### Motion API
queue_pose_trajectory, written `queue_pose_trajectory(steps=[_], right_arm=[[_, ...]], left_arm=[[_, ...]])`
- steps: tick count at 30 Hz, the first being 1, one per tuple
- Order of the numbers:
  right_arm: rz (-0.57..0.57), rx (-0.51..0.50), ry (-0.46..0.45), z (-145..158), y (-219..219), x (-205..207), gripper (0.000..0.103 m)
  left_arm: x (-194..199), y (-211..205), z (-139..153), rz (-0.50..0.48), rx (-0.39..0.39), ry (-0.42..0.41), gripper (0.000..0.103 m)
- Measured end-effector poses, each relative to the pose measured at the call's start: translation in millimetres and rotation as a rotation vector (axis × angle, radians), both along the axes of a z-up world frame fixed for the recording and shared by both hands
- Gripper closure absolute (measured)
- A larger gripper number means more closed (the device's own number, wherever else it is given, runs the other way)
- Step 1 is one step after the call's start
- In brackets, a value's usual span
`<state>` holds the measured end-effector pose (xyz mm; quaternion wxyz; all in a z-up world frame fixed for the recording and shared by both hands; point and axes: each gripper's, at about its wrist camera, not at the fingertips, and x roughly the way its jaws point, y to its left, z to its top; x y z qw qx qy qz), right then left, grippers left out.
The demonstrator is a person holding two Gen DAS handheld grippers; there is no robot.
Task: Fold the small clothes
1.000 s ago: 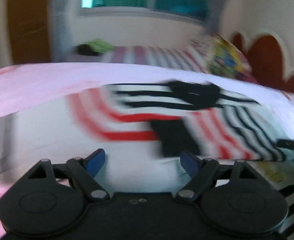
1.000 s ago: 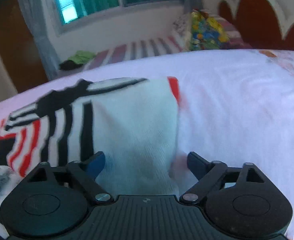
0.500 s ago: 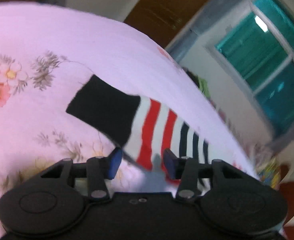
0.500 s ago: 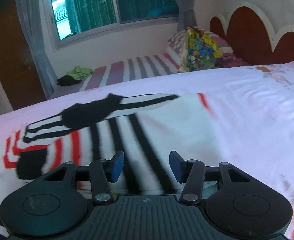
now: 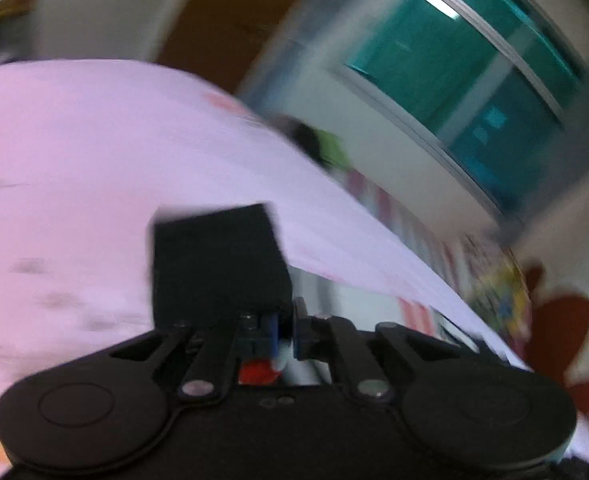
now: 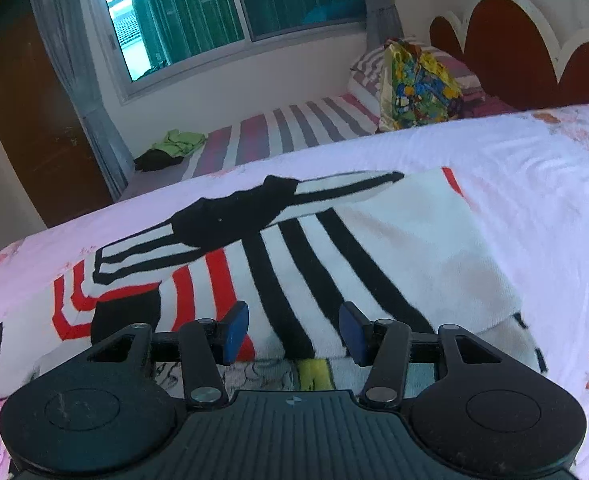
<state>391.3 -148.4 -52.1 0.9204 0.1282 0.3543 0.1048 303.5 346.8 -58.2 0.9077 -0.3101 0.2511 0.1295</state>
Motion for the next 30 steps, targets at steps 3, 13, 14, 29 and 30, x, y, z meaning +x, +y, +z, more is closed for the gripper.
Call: queue_pose_trajectory(steps=[3, 13, 14, 29, 30], right_arm=[[-0.005, 0.019, 0.010, -3.1, -3.8, -2.0, 0.052], [0.027, 0.071, 0.001, 3.3, -33.2, -6.8, 0.052], [0.026, 0.074, 0.000, 3.8, -36.9, -7.3, 0.052], [0.033, 0.147, 0.020, 5.6, -88.7, -5.1, 0.052], [0.035, 0.154, 0.024, 5.3, -91.0, -4.4, 0.052]], left_arm=[[43.6, -56.0, 11.0, -0.162, 0.075, 0.005, 0.098], [113.5, -225.7, 0.5, -0.445, 0.138, -0.001, 0.098], [114.3, -234.1, 0.2, -0.454, 0.137, -0.006, 0.098], [129.7, -327.3, -17.3, -0.650, 0.236, 0.071, 0.095], [129.9, -332.6, -20.7, -0.658, 0.236, 0.075, 0.090]])
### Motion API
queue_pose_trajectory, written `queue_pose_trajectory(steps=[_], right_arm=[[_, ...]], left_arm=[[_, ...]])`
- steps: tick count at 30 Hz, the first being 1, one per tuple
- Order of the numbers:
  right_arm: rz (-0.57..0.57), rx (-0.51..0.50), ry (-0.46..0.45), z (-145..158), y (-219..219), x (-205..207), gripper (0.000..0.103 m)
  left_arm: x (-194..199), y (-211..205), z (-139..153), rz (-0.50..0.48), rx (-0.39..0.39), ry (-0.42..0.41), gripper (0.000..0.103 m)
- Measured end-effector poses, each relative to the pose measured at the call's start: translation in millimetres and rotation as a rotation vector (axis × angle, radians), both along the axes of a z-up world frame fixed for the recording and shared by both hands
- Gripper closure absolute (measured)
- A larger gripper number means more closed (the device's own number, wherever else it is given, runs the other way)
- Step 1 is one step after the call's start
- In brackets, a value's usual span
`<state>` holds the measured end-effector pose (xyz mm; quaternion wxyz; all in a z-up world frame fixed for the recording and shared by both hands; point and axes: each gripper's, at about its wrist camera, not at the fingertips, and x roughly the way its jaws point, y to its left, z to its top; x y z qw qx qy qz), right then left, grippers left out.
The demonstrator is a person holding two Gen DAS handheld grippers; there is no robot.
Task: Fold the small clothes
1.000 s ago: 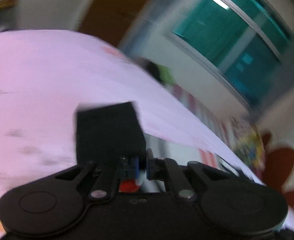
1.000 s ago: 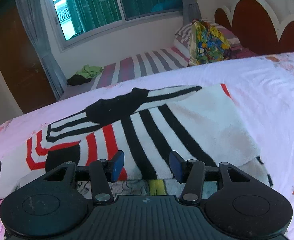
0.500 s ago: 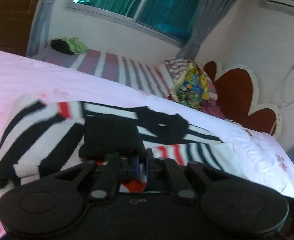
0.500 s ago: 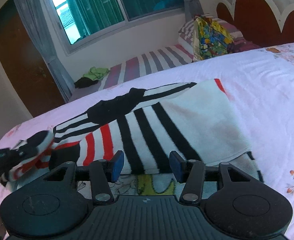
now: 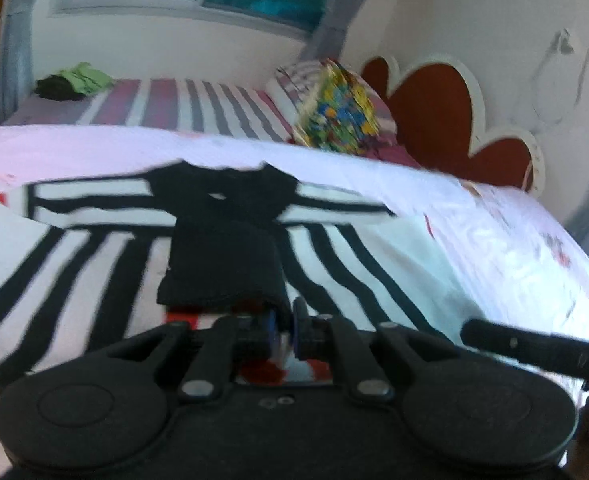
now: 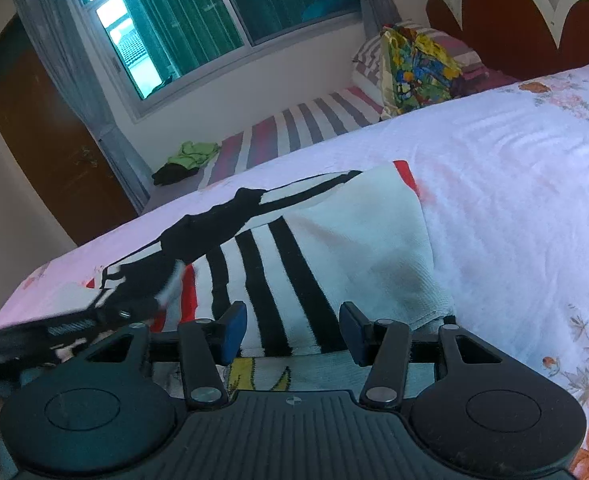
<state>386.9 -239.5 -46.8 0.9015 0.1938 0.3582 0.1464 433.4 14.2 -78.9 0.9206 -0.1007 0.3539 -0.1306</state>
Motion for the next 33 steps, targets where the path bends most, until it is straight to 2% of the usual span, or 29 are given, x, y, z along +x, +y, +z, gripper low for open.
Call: queue_pose_trajectory(steps=[1, 2, 4, 7, 9, 12, 16, 19, 20, 23, 26, 29, 33], right_arm=[[-0.001, 0.006, 0.003, -0.2, -1.3, 1.2, 0.052], [-0.002, 0.008, 0.005, 0.2, -3.0, 1.1, 0.052], [-0.001, 0.009, 0.007, 2.1, -6.9, 1.5, 0.052], [0.012, 0.008, 0.002, 7.4, -7.2, 4.1, 0.052], [0.042, 0.010, -0.009, 11.2, -1.3, 6.2, 0.052], [0.097, 0.026, -0.013, 12.2, 15.5, 9.9, 0.052], [0.202, -0.003, -0.031, 10.4, 54.7, 12.4, 0.052], [0.284, -0.082, -0.063, 7.5, 88.8, 14.3, 0.052], [0.310, -0.120, -0.074, 6.6, 100.1, 15.7, 0.052], [0.290, -0.254, -0.099, 6.4, 121.0, 21.8, 0.052], [0.290, -0.259, -0.130, 13.6, 124.8, 26.7, 0.052], [0.284, -0.309, -0.135, 15.5, 128.4, 35.3, 0.052], [0.275, -0.236, -0.107, 17.3, 122.1, 44.1, 0.052]], left_arm=[[0.1, -6.6, -3.6, -0.009, -0.003, -0.003, 0.073], [-0.2, -12.6, -6.5, -0.018, -0.002, -0.010, 0.049], [-7.6, -24.4, -6.9, -0.036, 0.017, -0.051, 0.025], [-24.4, -28.3, 2.6, -0.076, 0.043, -0.094, 0.039], [-38.7, -13.9, 9.8, -0.056, 0.042, -0.100, 0.043], [-70.0, 28.2, 16.3, 0.030, 0.080, -0.083, 0.045], [-107.4, 94.2, 9.0, 0.211, 0.201, -0.038, 0.048], [-106.2, 129.4, -4.4, 0.287, 0.232, 0.039, 0.063], [-103.5, 135.6, -7.2, 0.295, 0.238, 0.049, 0.063], [-94.7, 139.3, -6.6, 0.283, 0.254, 0.027, 0.067], [-86.1, 133.0, -2.9, 0.271, 0.288, -0.001, 0.068], [-86.0, 133.7, -4.7, 0.261, 0.272, -0.001, 0.068], [-89.0, 138.2, -9.6, 0.248, 0.264, 0.008, 0.068]])
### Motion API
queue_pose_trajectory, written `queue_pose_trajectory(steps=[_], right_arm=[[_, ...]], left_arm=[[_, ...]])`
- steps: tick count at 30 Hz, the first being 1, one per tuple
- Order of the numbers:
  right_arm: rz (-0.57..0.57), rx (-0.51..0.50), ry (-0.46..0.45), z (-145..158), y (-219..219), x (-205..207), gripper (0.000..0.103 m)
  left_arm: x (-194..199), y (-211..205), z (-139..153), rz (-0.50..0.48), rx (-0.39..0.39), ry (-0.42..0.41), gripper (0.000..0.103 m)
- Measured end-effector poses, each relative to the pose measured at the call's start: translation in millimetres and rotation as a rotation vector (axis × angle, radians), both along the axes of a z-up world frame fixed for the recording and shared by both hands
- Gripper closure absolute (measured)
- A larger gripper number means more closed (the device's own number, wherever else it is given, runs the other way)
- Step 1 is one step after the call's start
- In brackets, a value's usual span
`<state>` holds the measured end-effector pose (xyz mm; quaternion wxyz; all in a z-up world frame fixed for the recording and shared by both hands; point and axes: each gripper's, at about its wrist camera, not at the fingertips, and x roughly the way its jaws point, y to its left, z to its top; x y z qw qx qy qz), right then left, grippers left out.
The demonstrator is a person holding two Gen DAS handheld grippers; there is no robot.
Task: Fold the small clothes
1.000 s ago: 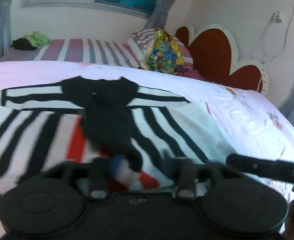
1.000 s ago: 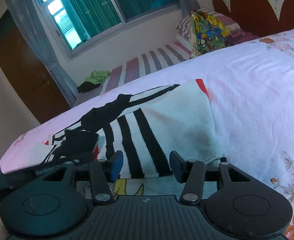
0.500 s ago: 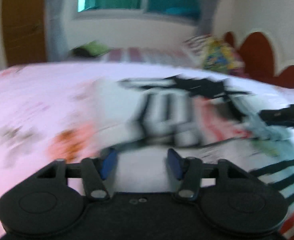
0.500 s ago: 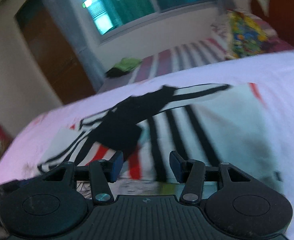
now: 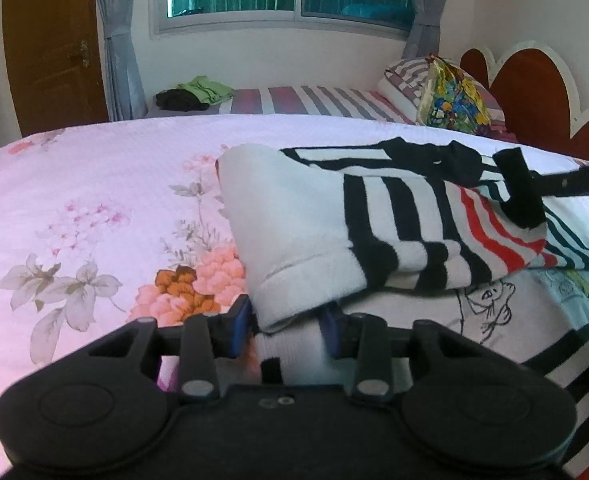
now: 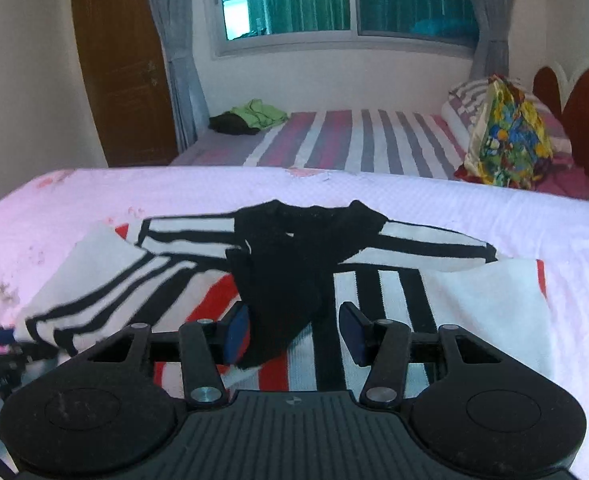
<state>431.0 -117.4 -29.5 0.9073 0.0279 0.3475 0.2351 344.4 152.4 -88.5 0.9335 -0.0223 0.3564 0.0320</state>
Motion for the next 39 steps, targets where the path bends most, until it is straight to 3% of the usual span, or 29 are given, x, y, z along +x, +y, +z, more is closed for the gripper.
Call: queue_pose_trajectory(steps=[4, 10, 15, 21, 23, 25, 29, 34, 37, 39], right_arm=[[-0.021, 0.028, 0.029, 1.8, 0.3, 2.5, 0.052], [-0.174, 0.004, 0.093, -5.8, -27.5, 3.1, 0.052], [-0.184, 0.221, 0.157, -12.8, -60.5, -4.1, 0.052], [-0.244, 0.247, 0.247, -28.5, -67.0, 7.9, 0.052], [-0.233, 0.296, 0.271, -33.1, -67.4, 9.6, 0.053], [-0.198, 0.286, 0.268, -36.6, -60.4, 12.5, 0.097], [-0.093, 0.167, 0.082, -10.0, -27.1, 10.8, 0.097], [-0.014, 0.161, -0.142, 51.3, -5.3, 8.2, 0.097], [-0.048, 0.157, -0.184, 62.6, -14.8, 9.8, 0.097], [-0.060, 0.117, -0.130, 46.9, -22.5, 13.7, 0.097]], left_arm=[[-0.3, 2.8, -3.4, -0.010, -0.003, 0.005, 0.068], [0.7, 6.0, -7.4, -0.019, -0.013, 0.006, 0.067], [1.5, 8.4, -10.1, -0.019, -0.021, 0.005, 0.066], [1.7, 8.7, -10.3, -0.020, -0.020, 0.009, 0.067], [2.0, 9.2, -11.0, -0.021, -0.019, 0.009, 0.067], [1.7, 9.0, -9.9, -0.027, -0.020, 0.012, 0.069], [-0.5, 11.2, -4.2, -0.014, -0.028, 0.001, 0.077], [0.9, 6.3, -7.8, -0.025, 0.006, 0.025, 0.077], [1.6, 8.2, -6.8, -0.014, -0.011, 0.028, 0.077], [1.0, 10.4, -7.6, -0.006, -0.028, 0.029, 0.077]])
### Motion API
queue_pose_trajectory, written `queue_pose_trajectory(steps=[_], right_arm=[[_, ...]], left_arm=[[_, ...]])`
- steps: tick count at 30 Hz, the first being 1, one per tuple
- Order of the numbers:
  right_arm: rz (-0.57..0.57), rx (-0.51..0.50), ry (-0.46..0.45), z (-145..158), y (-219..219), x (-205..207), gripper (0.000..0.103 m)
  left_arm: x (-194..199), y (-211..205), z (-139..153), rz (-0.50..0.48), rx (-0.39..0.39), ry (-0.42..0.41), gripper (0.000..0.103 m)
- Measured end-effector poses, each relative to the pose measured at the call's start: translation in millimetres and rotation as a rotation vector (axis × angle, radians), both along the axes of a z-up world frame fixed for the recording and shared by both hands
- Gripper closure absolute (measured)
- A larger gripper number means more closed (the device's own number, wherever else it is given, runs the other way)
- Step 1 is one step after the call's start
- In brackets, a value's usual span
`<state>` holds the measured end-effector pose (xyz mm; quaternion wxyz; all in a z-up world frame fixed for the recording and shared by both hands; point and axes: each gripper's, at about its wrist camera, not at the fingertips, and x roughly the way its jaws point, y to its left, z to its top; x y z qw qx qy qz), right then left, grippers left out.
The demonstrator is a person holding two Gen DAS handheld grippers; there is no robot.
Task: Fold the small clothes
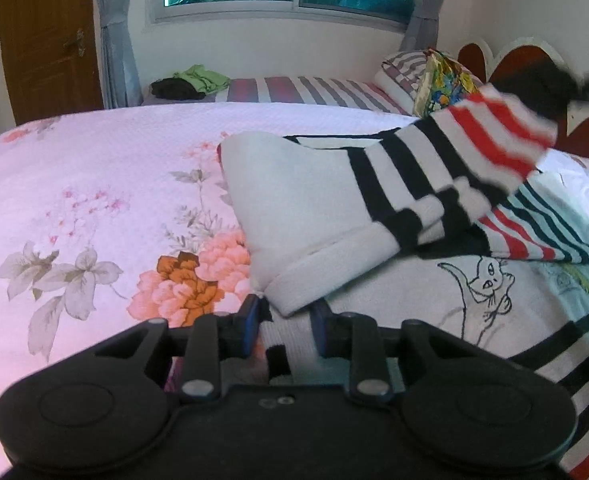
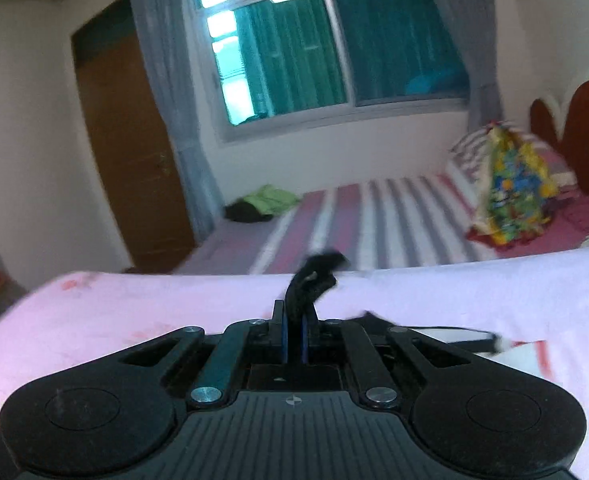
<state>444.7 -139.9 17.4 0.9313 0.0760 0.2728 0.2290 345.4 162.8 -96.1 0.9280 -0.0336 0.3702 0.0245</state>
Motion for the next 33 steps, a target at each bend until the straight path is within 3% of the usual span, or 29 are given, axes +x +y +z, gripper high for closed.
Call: queue_pose_trajectory(steps=[2, 5, 14, 18, 22, 28, 30, 32, 33], right_arm=[[-0.006, -0.031, 0.093, -24.0, -3.9, 5.0, 0.097], [-0.013, -0.042, 0.152, -47.4, -11.0, 0.6, 0.097], [-0.063, -0.031, 0.150, -52.0, -38.4, -11.7, 0.097], [-0.060, -0.038, 0.131, -46.7, -40.3, -7.3, 0.097], [-0.060, -0.058, 0.140, -52.3, -37.6, -7.9, 0.097], [-0.071, -0.102, 0.244, -80.4, -39.5, -11.3, 0.097], [-0.090, -0.075, 0.211, -67.9, -49.9, -22.6, 0.096], [-0.083, -0.070, 0.163, -54.5, -51.0, -32.0, 0.093], [-0.061, -0.102, 0.150, -51.6, -43.2, -33.3, 0.093]], left_arm=[[-0.3, 1.5, -0.6, 0.003, -0.008, -0.002, 0.077], [0.2, 4.4, -1.4, 0.009, -0.023, -0.001, 0.077], [2.5, -5.2, 1.5, -0.028, 0.055, 0.023, 0.077], [2.0, 5.0, 1.0, -0.011, -0.004, 0.024, 0.074], [2.1, 6.1, -1.8, 0.002, -0.002, 0.018, 0.072], [-8.0, 18.8, 7.2, -0.019, -0.065, 0.028, 0.073], [-26.0, 22.7, 22.7, -0.037, -0.066, -0.015, 0.064], [-32.8, 14.1, 36.2, -0.061, -0.022, -0.063, 0.048], [-29.8, 8.1, 39.2, -0.074, -0.013, -0.083, 0.048]])
